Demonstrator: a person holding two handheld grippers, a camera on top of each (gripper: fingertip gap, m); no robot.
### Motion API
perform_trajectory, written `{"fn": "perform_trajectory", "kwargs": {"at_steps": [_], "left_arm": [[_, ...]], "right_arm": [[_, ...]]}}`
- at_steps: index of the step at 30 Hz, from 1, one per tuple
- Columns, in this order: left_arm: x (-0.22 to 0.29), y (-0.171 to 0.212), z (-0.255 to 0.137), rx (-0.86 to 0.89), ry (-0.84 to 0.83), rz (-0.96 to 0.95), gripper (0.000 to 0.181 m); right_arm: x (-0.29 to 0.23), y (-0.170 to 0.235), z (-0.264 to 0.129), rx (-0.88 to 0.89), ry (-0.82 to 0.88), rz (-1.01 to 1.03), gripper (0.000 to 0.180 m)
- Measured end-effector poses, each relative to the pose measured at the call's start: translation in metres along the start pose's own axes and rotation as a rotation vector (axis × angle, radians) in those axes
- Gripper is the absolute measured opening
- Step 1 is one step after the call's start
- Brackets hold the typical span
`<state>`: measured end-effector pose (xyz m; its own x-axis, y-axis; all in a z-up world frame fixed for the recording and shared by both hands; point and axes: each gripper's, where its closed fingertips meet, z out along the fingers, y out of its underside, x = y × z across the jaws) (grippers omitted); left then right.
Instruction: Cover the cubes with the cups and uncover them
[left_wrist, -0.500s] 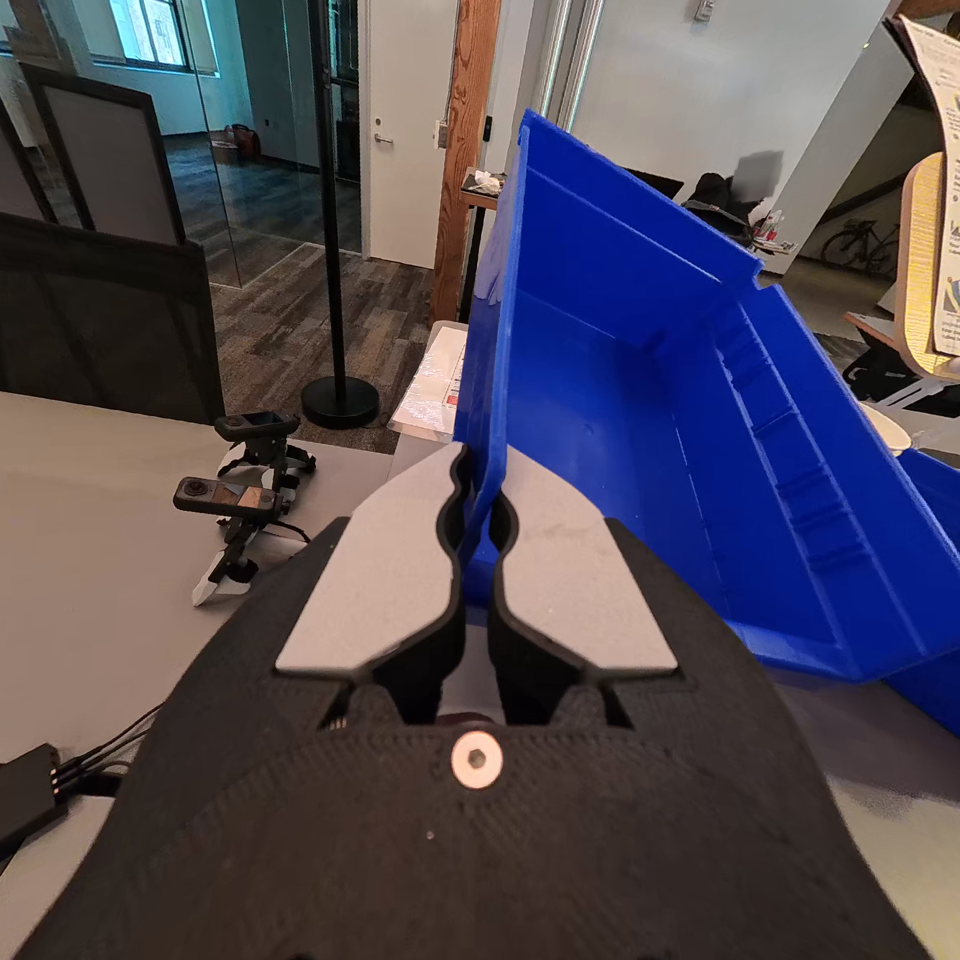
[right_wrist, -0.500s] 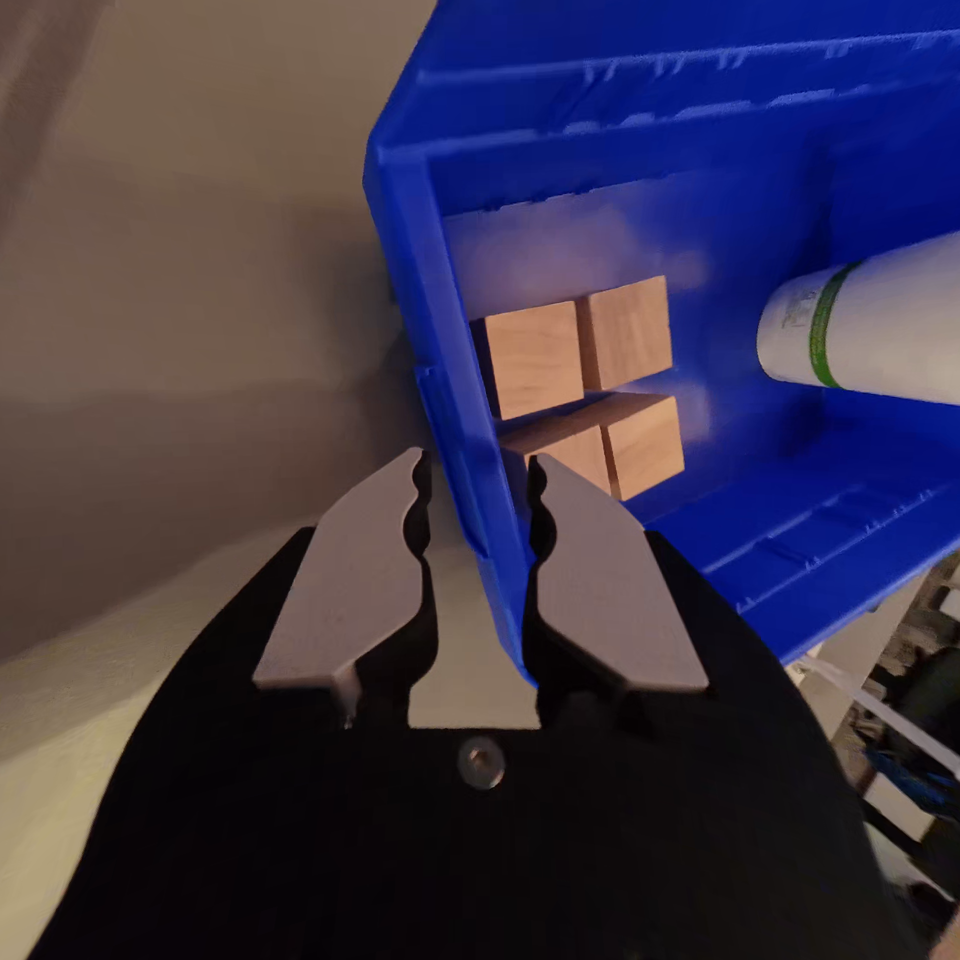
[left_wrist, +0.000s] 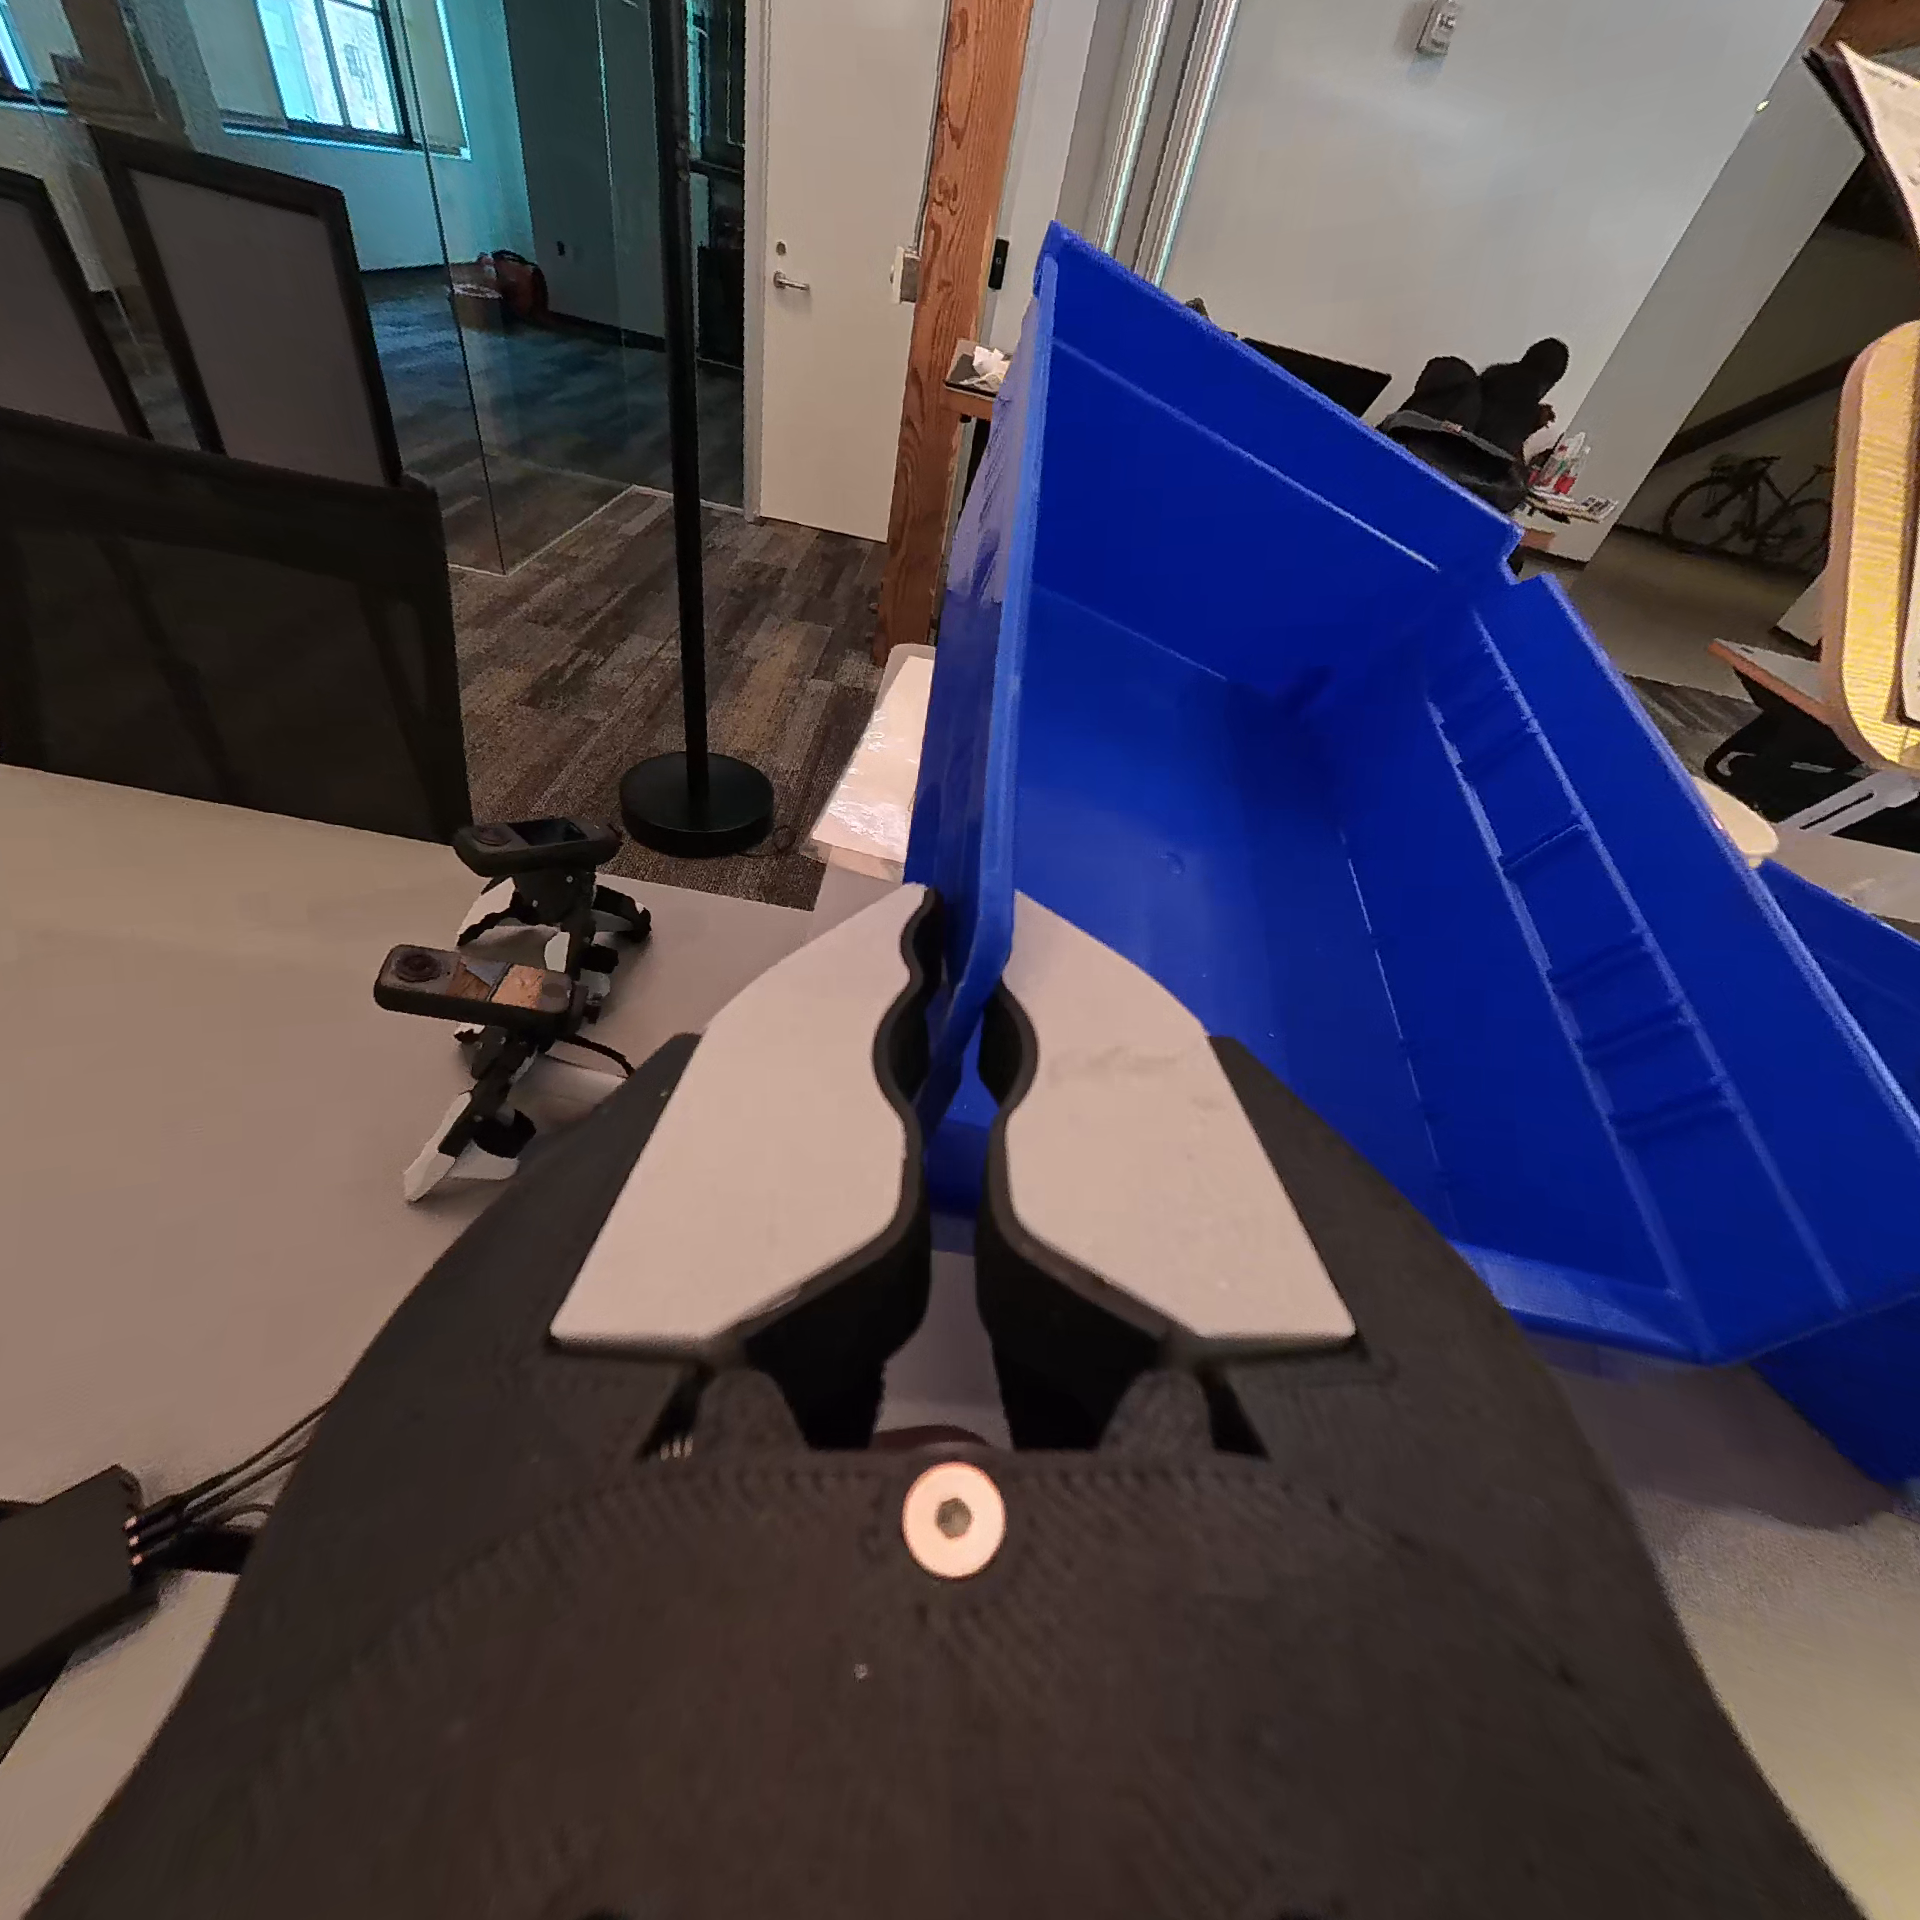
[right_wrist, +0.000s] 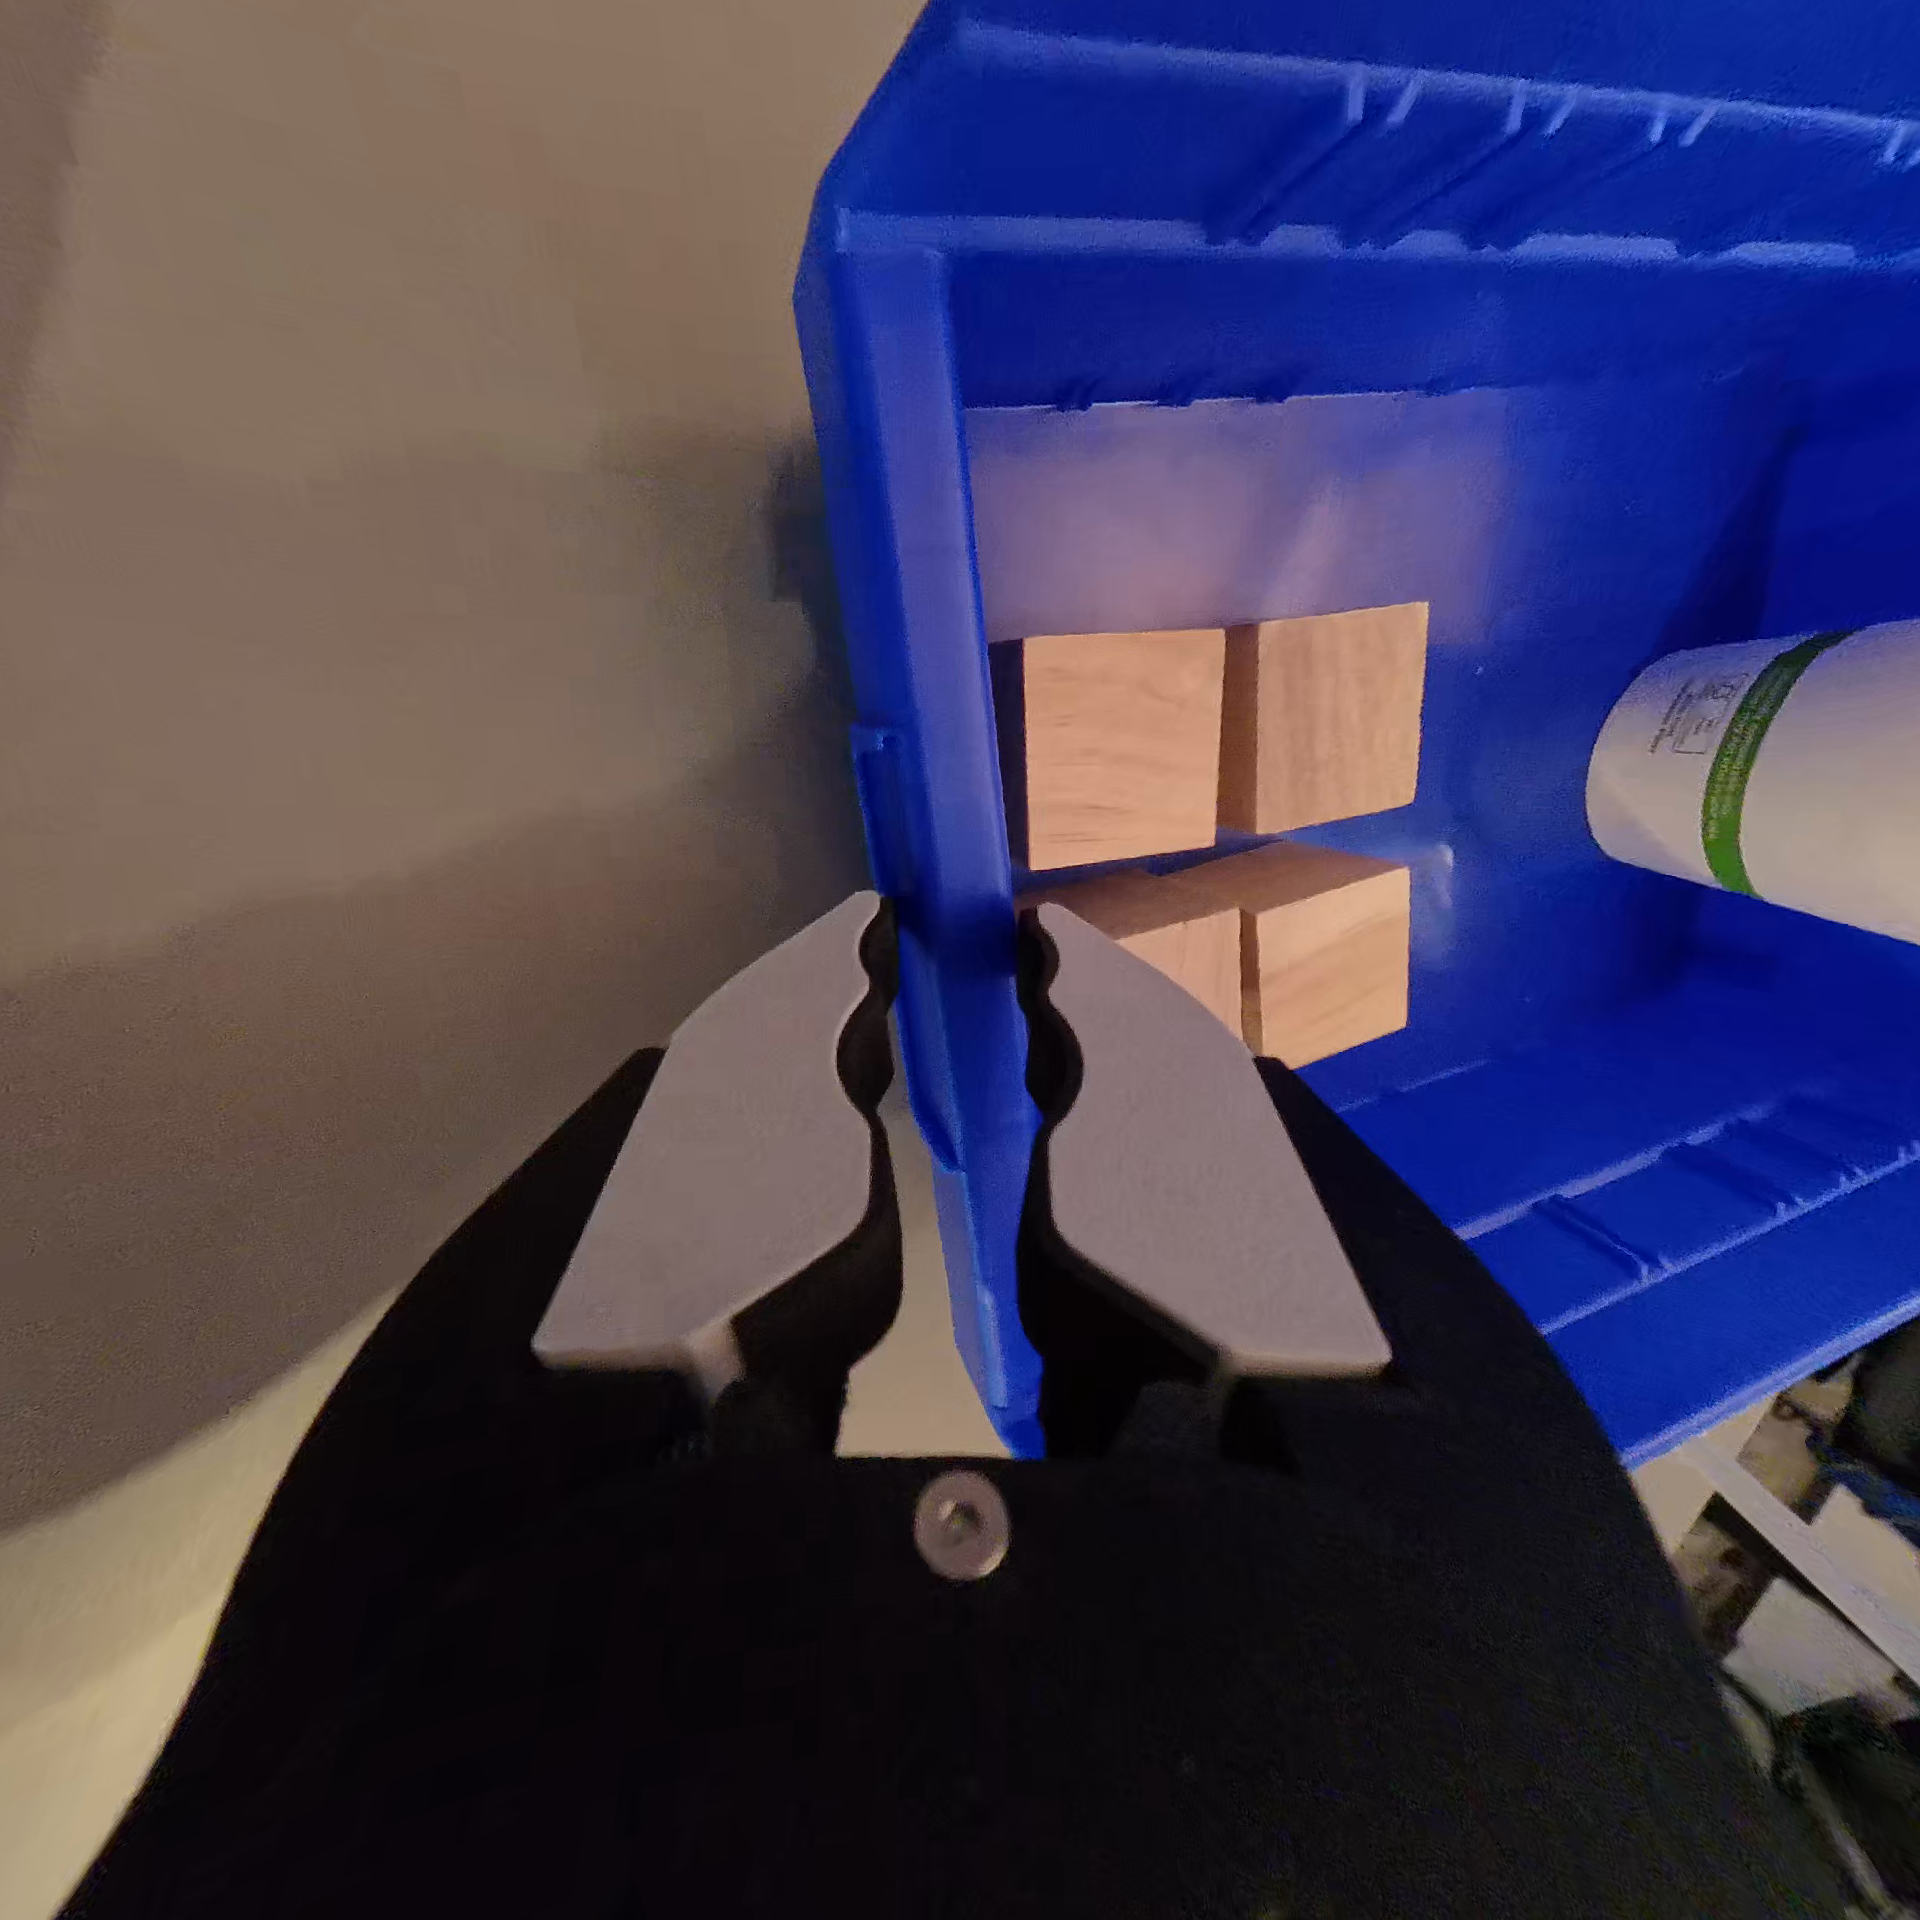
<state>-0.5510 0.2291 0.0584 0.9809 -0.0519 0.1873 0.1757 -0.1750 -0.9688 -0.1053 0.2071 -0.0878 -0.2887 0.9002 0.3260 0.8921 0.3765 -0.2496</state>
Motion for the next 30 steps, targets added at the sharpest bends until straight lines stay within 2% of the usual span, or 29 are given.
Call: {"fn": "perform_trajectory", "kwargs": {"at_steps": [1, 11, 17, 18, 20, 21, 23, 26, 28, 30], "left_arm": [[-0.001, -0.001, 0.000, 0.002, -0.001, 0.000, 0.004], [-0.018, -0.020, -0.012, 0.025, -0.028, -0.008, 0.004], [-0.014, -0.033, -0.019, 0.035, -0.022, -0.012, 0.004], [-0.011, -0.036, -0.021, 0.040, -0.020, -0.011, 0.005], [-0.001, -0.046, -0.023, 0.056, -0.010, -0.003, 0.005], [0.007, -0.053, -0.024, 0.068, -0.001, 0.007, 0.005], [0.030, -0.070, -0.025, 0.094, 0.038, 0.024, 0.005], [0.087, -0.098, -0.022, 0.142, 0.137, 0.057, 0.005], [0.139, -0.113, -0.016, 0.167, 0.231, 0.064, 0.005], [0.199, -0.119, -0.006, 0.178, 0.342, 0.067, 0.007]], "right_arm": [[0.008, -0.006, 0.005, -0.005, 0.007, 0.033, 0.022], [0.122, -0.058, 0.060, -0.064, 0.090, 0.340, 0.021], [0.148, -0.065, 0.070, -0.080, 0.115, 0.414, 0.021], [0.150, -0.067, 0.064, -0.058, 0.148, 0.427, 0.027], [0.154, -0.074, 0.037, 0.034, 0.227, 0.460, 0.052], [0.152, -0.078, 0.017, 0.089, 0.247, 0.480, 0.055], [0.147, -0.088, -0.035, 0.289, 0.284, 0.542, 0.050], [0.133, -0.092, -0.128, 0.686, 0.251, 0.709, 0.047], [0.126, -0.075, -0.188, 0.911, 0.248, 0.840, 0.057], [0.112, -0.050, -0.233, 1.046, 0.259, 0.911, 0.057]]}}
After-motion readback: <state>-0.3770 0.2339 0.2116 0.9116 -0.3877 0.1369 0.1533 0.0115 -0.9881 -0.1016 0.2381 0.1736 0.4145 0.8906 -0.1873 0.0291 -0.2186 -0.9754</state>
